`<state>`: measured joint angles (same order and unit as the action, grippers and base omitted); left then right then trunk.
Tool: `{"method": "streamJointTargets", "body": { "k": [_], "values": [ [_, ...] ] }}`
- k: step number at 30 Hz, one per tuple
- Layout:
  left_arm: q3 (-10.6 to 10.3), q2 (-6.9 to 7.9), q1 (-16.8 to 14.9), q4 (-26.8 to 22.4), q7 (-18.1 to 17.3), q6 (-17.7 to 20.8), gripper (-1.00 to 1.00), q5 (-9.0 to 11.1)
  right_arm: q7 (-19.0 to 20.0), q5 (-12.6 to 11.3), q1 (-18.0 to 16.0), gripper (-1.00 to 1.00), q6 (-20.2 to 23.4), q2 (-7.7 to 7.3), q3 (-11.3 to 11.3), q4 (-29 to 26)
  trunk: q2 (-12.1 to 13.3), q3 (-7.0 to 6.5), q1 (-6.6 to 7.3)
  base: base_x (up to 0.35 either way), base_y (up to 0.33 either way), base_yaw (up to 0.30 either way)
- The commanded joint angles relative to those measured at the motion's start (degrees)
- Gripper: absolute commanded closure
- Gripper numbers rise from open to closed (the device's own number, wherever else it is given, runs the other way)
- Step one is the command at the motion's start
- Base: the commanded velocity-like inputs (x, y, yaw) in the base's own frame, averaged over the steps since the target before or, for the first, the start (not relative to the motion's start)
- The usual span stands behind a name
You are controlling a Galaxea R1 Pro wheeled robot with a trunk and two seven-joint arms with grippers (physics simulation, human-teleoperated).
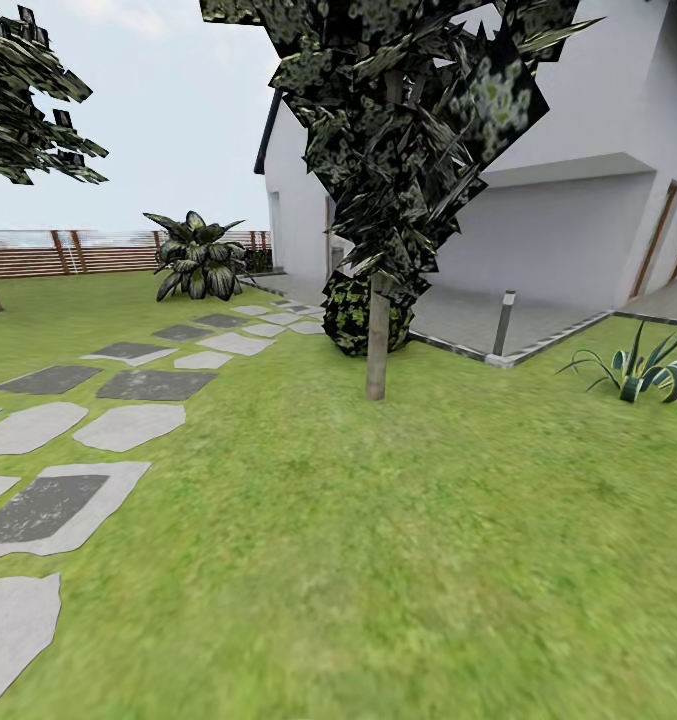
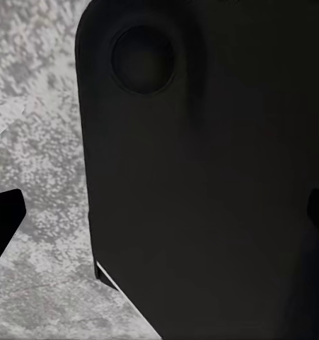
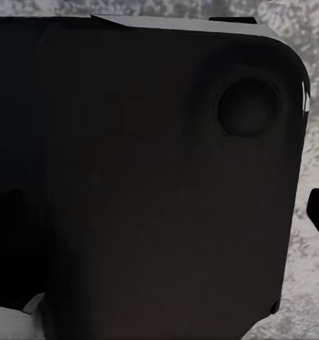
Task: Pick up the pesticide atomizer in the garden and spray insectifuge to fully cover both potted plants in the garden.
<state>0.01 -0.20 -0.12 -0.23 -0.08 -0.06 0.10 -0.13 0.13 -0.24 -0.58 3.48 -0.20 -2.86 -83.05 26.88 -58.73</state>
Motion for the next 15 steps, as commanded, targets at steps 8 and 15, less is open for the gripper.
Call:
{"method": "streamJointTargets", "body": {
  "k": [8, 15],
  "values": [
    [-0.1, 0.84, -0.3, -6.8, 0.1, -0.5, -1.0, -0.2, -0.2, 0.1, 0.0, -1.0, -0.8, -4.23, -0.1, -8.8, 0.0, 0.05, 0.0, 0.0, 0.0, 0.0],
    [0.1, 2.98, -2.6, -10.6, 0.2, -0.5, -1.0, 0.0, -0.2, 0.1, 0.0, -1.0, -0.9, -5.94, -0.2, -14.8, 0.0, 0.05, 0.0, 0.0, 0.0, 0.0]
  ]
}}
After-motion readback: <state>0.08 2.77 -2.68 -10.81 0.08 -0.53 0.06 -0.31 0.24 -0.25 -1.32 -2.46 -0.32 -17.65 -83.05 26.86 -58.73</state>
